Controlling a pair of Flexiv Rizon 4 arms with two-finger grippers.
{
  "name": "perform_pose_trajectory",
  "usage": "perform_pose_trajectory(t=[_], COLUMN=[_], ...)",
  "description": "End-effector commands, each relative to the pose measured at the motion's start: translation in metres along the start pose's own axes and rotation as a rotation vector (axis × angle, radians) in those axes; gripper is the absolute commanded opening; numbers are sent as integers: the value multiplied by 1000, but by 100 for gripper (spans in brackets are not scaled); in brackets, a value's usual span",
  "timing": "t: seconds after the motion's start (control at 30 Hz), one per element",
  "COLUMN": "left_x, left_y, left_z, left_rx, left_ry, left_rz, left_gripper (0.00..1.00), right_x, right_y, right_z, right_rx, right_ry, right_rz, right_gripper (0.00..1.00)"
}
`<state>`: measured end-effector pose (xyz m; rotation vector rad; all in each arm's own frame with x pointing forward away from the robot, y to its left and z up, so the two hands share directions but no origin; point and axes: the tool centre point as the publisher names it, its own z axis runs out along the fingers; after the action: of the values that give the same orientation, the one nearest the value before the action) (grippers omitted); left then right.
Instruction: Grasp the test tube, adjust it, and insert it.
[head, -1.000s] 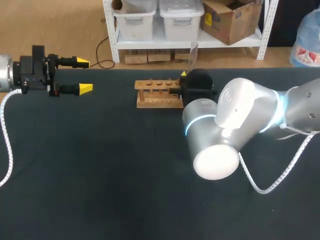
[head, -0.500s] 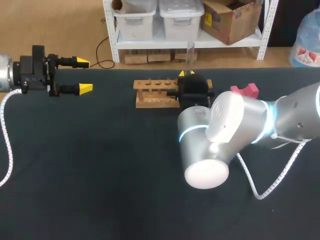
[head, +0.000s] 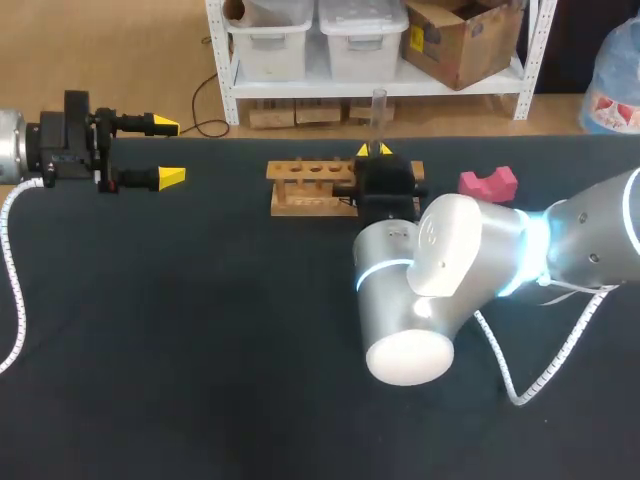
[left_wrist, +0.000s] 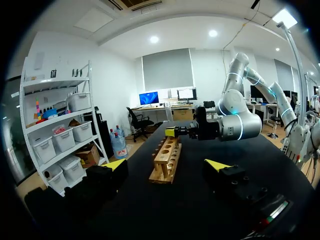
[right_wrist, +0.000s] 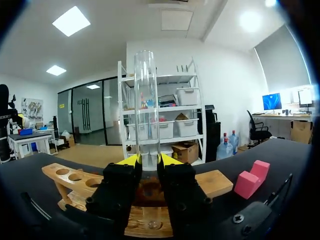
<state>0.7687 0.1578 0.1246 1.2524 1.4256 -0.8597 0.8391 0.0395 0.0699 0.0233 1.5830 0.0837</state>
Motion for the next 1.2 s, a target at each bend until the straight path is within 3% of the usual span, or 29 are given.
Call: perform_pose_trajectory(t=[0.03, 0.3, 0.33, 0.37, 0.47, 0.53, 0.8, 1.2], left_x=[1, 1, 1, 1, 1, 1, 1, 1], left_y=[-1, -1, -1, -1, -1, -1, -1, -1], left_z=[0, 0, 0, 0, 0, 0, 0, 0], left_rx=[-4, -4, -4, -4, -4, -4, -4, -4], left_ry=[-4, -4, -4, -4, -4, -4, -4, -4], left_rz=[3, 3, 3, 3, 3, 3, 3, 3], left_gripper=[100, 100, 100, 100, 100, 100, 100, 100], right_x=[3, 6, 6, 6, 5, 4, -3, -9], right_y=[2, 1, 2, 2, 2, 1, -1, -24], right_z=[2, 1, 0, 0, -1, -1, -6, -33], right_rx=[-456, -470, -471, -471, -466, -462, -476, -665], right_ry=[-1, 22, 25, 26, 26, 28, 38, 146], right_rz=[-15, -22, -24, -28, -30, -31, -32, -5], right_gripper=[0, 0, 6, 27, 45, 100, 100, 100])
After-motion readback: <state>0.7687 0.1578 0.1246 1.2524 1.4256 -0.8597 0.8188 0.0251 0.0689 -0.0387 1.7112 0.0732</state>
